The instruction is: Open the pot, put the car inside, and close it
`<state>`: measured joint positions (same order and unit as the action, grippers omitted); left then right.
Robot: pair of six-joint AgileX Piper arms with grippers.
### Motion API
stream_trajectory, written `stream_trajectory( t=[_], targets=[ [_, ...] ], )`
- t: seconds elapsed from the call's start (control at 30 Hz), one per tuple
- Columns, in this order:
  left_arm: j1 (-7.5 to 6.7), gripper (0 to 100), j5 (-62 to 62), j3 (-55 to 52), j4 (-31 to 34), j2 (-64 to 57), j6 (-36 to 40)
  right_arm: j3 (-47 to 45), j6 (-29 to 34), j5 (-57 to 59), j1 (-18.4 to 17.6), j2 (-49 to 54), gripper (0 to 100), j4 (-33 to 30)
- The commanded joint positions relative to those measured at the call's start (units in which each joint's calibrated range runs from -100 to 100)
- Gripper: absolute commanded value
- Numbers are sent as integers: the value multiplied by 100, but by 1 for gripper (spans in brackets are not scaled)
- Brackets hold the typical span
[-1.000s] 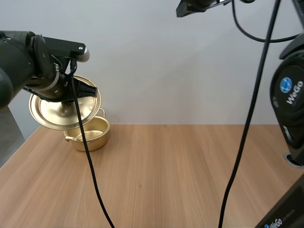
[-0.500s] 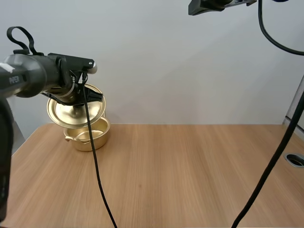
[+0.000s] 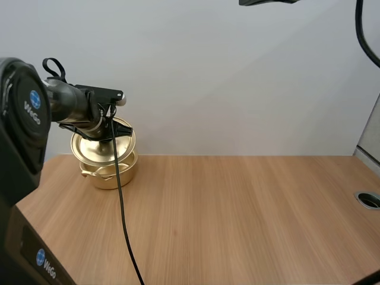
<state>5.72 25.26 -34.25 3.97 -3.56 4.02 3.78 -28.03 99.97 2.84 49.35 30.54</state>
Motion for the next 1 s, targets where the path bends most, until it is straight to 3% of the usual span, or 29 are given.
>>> stream_trajectory(
  t=[0.0, 0.8, 0.97],
  targets=[
    [4, 0, -12, 24, -5, 47, -3, -5, 4, 3, -2, 97, 0, -26],
    [4, 0, -444, 79, -5, 608, -3, -5, 4, 3, -2, 576, 0, -320],
    [4, 0, 262, 439, -30, 928, -3, -5, -17, 3, -2, 597, 0, -320]
  ],
)
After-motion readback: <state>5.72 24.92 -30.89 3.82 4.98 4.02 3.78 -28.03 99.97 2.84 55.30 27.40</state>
